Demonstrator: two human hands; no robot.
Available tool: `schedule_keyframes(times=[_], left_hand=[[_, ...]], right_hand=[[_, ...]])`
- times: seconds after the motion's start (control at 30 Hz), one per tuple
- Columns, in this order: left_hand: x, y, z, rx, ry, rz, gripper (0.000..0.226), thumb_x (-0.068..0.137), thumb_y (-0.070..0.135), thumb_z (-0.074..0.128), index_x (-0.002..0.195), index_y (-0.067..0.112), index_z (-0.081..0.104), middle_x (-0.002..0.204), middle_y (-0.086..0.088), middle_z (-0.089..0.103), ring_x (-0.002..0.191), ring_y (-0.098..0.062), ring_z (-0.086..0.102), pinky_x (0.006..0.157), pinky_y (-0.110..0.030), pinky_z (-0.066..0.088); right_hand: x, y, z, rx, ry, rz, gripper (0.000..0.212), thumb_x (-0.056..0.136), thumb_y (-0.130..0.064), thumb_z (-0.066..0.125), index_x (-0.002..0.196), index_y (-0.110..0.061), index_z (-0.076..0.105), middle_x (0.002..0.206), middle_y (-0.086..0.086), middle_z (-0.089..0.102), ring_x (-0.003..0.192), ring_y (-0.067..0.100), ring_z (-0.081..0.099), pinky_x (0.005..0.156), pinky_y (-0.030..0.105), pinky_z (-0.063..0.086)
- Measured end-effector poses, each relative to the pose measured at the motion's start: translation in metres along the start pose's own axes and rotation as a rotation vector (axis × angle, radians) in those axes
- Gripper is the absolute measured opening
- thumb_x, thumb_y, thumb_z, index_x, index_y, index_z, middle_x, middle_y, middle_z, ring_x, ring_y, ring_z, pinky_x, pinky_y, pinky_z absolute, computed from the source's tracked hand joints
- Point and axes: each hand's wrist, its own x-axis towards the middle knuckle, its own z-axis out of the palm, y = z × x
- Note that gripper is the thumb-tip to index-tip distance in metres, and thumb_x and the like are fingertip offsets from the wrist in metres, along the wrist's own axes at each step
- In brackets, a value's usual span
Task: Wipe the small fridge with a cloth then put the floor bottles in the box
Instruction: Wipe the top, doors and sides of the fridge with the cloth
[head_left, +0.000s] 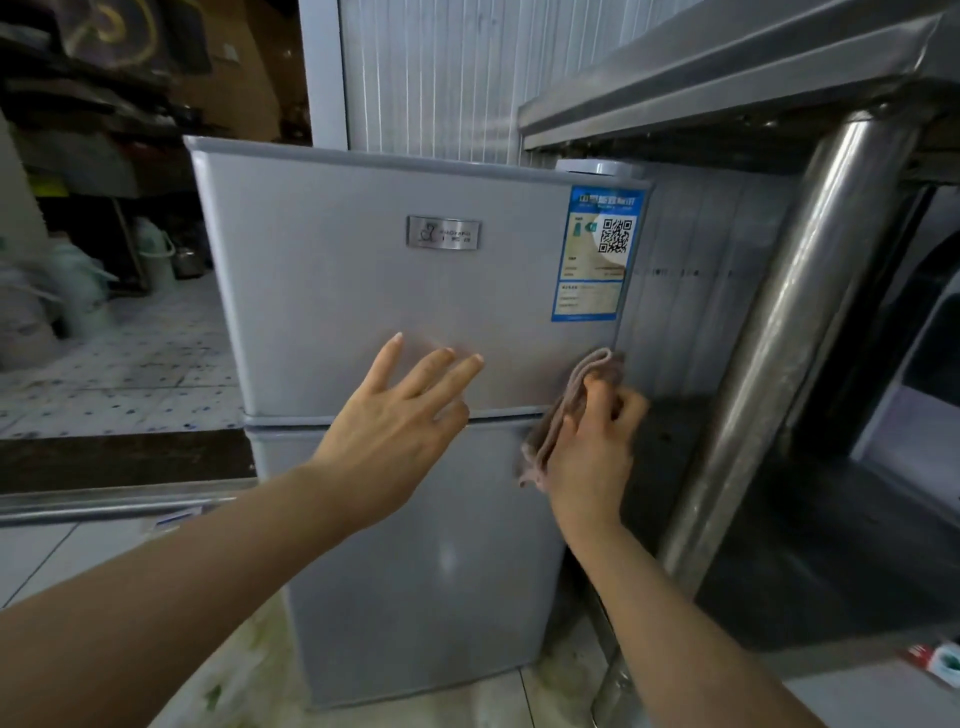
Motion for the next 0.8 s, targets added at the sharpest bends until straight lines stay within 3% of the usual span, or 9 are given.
schedule_keyframes(times=[0.17,0.23,0.37,0.53,0.7,0.8], left_hand=[[-0.024,0.004,0.005,-0.059,-0.070,-0.050,0.053,0.050,0.014,0.078,0.101,0.017,0.069,0.143,-0.013,0.046,0.126,-0.031,0.049,0.103,-0.059,0.032],[-0.036,0.003,0.006,-0.108,-0.097,-0.090,0.054,0.046,0.015,0.080,0.099,0.018,0.070,0.137,-0.013,0.052,0.122,-0.030,0.053,0.101,-0.058,0.035],[-0.071,-0.012,0.009,-0.192,-0.081,-0.227,0.054,0.050,0.015,0.078,0.102,0.019,0.067,0.122,-0.010,0.060,0.112,-0.029,0.058,0.099,-0.053,0.038],[-0.126,-0.039,0.025,-0.213,-0.132,-0.370,0.050,0.054,0.013,0.077,0.102,0.016,0.064,0.105,-0.008,0.061,0.094,-0.030,0.060,0.090,-0.042,0.034],[-0.159,-0.063,0.035,-0.300,-0.301,-0.481,0.055,0.051,0.016,0.081,0.104,0.018,0.065,0.103,-0.007,0.063,0.089,-0.029,0.063,0.088,-0.048,0.046],[-0.167,-0.078,0.028,-0.371,-0.445,-0.525,0.056,0.052,0.018,0.082,0.106,0.017,0.066,0.109,-0.009,0.065,0.096,-0.029,0.064,0.087,-0.046,0.048]], right_hand=[[-0.049,0.012,-0.002,-0.145,-0.350,0.091,0.038,0.091,-0.020,0.058,0.128,-0.021,0.049,0.133,0.009,0.040,0.103,0.023,0.060,0.088,0.030,0.053],[-0.067,0.001,-0.007,-0.157,-0.446,0.028,0.039,0.091,-0.023,0.058,0.129,-0.024,0.049,0.133,0.005,0.040,0.103,0.019,0.059,0.088,0.025,0.050],[-0.094,-0.044,-0.004,-0.063,-0.554,-0.178,0.049,0.081,-0.023,0.070,0.127,-0.022,0.052,0.130,0.001,0.041,0.106,0.018,0.057,0.090,0.025,0.048],[-0.110,-0.100,0.016,-0.025,-0.640,-0.346,0.048,0.084,-0.019,0.067,0.129,-0.024,0.052,0.131,0.001,0.040,0.103,0.021,0.058,0.088,0.029,0.048],[-0.121,-0.137,0.028,0.028,-0.695,-0.412,0.039,0.079,-0.010,0.072,0.117,-0.017,0.063,0.118,0.007,0.053,0.087,0.025,0.063,0.071,0.033,0.055],[-0.118,-0.156,0.028,0.004,-0.826,-0.393,0.045,0.084,-0.014,0.066,0.127,-0.021,0.057,0.127,0.004,0.047,0.096,0.022,0.060,0.079,0.032,0.052]])
